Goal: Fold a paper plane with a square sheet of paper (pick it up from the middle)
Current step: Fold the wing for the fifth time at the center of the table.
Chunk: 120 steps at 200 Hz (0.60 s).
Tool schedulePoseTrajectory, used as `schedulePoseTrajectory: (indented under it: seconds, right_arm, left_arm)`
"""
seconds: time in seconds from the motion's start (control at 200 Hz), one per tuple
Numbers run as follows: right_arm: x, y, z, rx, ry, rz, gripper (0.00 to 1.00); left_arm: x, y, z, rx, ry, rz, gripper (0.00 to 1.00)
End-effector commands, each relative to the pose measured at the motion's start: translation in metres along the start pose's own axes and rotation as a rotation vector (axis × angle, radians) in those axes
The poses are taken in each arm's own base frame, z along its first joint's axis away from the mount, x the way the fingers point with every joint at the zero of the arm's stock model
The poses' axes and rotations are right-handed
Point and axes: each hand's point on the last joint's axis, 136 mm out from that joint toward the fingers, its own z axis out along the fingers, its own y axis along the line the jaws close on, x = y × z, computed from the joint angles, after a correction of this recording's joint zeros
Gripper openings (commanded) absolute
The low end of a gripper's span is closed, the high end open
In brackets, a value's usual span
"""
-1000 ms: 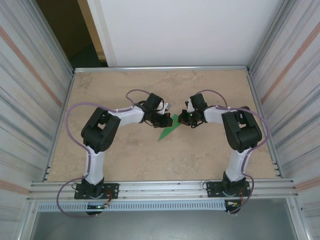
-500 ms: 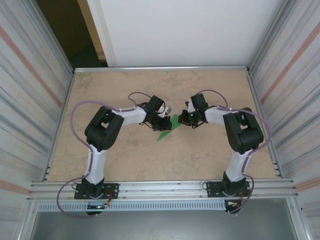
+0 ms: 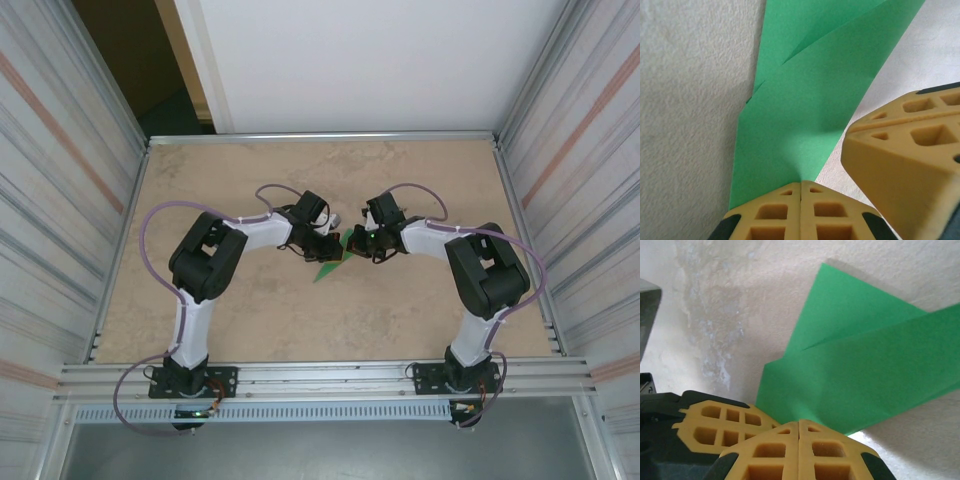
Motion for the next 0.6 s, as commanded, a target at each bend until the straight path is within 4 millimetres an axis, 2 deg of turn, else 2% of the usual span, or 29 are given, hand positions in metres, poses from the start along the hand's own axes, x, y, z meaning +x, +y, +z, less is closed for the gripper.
schedulePoseTrajectory:
  seconds: [0.0,0.175,0.371,0.491,0.596]
  right_arm:
    - [-0.005,-0.004,-0.002,0.004,-0.020,0.043,0.00]
    - [0.001,0.004,0.006,-0.046,0.032,0.046,0.00]
    - [0.003,-0.004,0.014,-0.026,0.049,0.062,0.00]
    - [-0.003,-0.019,0.014,-0.004,0.039,0.084,0.00]
    - [-0.015,-0.039,0.007,0.021,0.007,0.110,0.00]
  left_arm:
    - [0.024,0.030,0.013,-0.093,0.059,-0.040,0.00]
    - [0.024,0.029,0.013,-0.090,0.059,-0.043,0.00]
    - [0.026,0.031,0.013,-0.096,0.063,-0.047,0.00]
    - [0.029,0.035,0.011,-0.113,0.067,-0.062,0.00]
    - [0.036,0.045,0.012,-0.140,0.080,-0.089,0.00]
